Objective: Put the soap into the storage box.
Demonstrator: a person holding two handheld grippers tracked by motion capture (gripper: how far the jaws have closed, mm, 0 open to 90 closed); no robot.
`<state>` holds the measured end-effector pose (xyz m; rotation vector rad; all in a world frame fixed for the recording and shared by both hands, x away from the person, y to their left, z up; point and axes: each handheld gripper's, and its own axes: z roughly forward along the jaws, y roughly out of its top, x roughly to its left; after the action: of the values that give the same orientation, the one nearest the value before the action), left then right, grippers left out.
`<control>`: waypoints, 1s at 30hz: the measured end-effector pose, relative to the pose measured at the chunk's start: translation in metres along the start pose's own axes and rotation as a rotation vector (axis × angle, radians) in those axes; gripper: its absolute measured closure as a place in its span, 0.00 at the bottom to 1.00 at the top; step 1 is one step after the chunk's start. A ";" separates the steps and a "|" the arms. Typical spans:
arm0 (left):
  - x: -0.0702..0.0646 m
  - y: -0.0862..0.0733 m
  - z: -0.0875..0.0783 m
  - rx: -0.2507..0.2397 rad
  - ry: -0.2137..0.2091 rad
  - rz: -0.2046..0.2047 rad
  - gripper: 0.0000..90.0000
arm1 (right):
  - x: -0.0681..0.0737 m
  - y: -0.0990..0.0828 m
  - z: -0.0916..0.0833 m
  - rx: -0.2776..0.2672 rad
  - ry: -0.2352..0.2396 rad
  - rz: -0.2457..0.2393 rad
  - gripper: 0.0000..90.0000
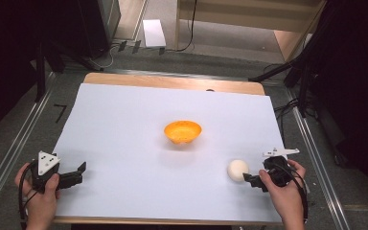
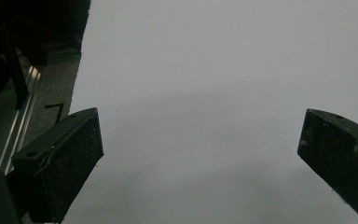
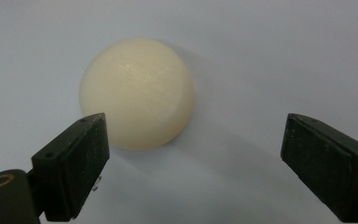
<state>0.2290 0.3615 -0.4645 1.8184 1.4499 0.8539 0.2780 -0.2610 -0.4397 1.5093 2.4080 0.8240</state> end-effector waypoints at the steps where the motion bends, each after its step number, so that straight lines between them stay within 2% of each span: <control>1: 0.000 0.000 0.000 -0.001 0.001 0.001 0.00 | 0.001 0.001 0.001 0.004 0.004 -0.009 0.07; 10: -0.001 0.000 0.000 0.003 0.004 0.004 0.00 | 0.011 0.008 0.005 0.017 0.043 -0.033 0.03; 20: -0.001 0.000 0.000 0.006 0.010 0.009 0.00 | 0.015 0.005 0.019 0.044 0.082 -0.046 0.03; 30: -0.002 0.000 0.000 -0.003 0.011 0.014 0.00 | 0.021 0.009 0.036 0.068 0.098 -0.044 0.08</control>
<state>0.2282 0.3600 -0.4647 1.8263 1.4439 0.8735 0.2913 -0.2269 -0.4621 1.4662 2.5551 0.8335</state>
